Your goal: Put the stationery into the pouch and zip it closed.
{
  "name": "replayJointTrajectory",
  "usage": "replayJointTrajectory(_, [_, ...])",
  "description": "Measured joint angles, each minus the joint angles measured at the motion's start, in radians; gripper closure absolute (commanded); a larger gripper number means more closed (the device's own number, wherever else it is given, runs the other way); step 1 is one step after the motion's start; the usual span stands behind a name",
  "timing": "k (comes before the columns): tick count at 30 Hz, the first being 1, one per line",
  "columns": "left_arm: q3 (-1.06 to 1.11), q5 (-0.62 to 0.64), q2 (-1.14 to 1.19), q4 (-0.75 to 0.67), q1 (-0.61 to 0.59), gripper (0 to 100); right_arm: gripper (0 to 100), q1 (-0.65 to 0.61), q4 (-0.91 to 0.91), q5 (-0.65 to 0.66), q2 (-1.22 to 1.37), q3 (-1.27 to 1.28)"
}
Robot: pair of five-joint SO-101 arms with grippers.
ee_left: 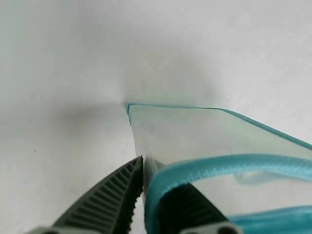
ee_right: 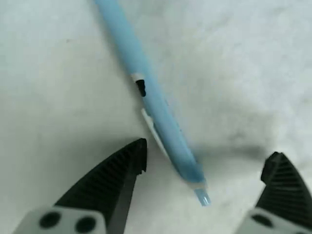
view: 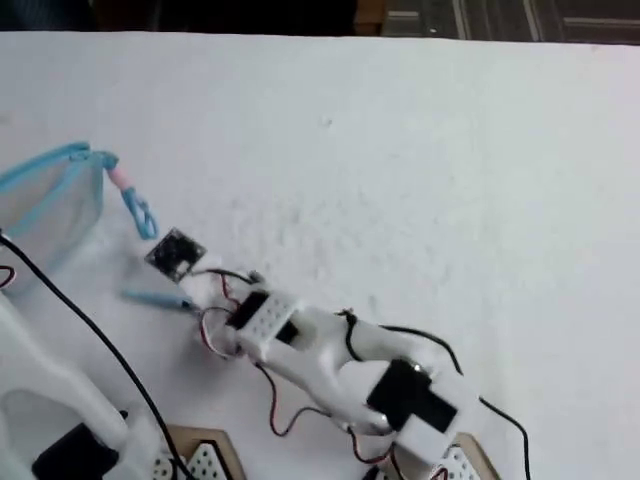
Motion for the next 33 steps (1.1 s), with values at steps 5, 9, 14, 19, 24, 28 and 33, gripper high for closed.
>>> replayJointTrajectory(5, [0.0, 0.0, 0.0, 0.0, 0.0, 98, 96.5, 0.029, 0.0, 0.002, 0.009, -0.014])
replayJointTrajectory(9, [0.0, 0.0, 0.0, 0.0, 0.0, 98, 95.5, 0.051, 0.0, 0.002, 0.011, -0.02])
replayJointTrajectory(14, [0.0, 0.0, 0.0, 0.0, 0.0, 98, 98.1, 0.101, 0.006, 0.002, 0.011, -0.02])
replayJointTrajectory(19, [0.0, 0.0, 0.0, 0.0, 0.0, 98, 98.2, 0.16, 0.115, 0.002, -0.054, 0.014])
replayJointTrajectory(24, [0.0, 0.0, 0.0, 0.0, 0.0, 98, 98.2, 0.203, 0.244, 0.002, -0.216, 0.137])
replayJointTrajectory(28, [0.0, 0.0, 0.0, 0.0, 0.0, 98, 98.1, 0.244, 0.311, 0.029, -0.373, 0.264])
replayJointTrajectory(33, [0.0, 0.0, 0.0, 0.0, 0.0, 98, 94.8, 0.295, 0.404, 0.118, -0.537, 0.41])
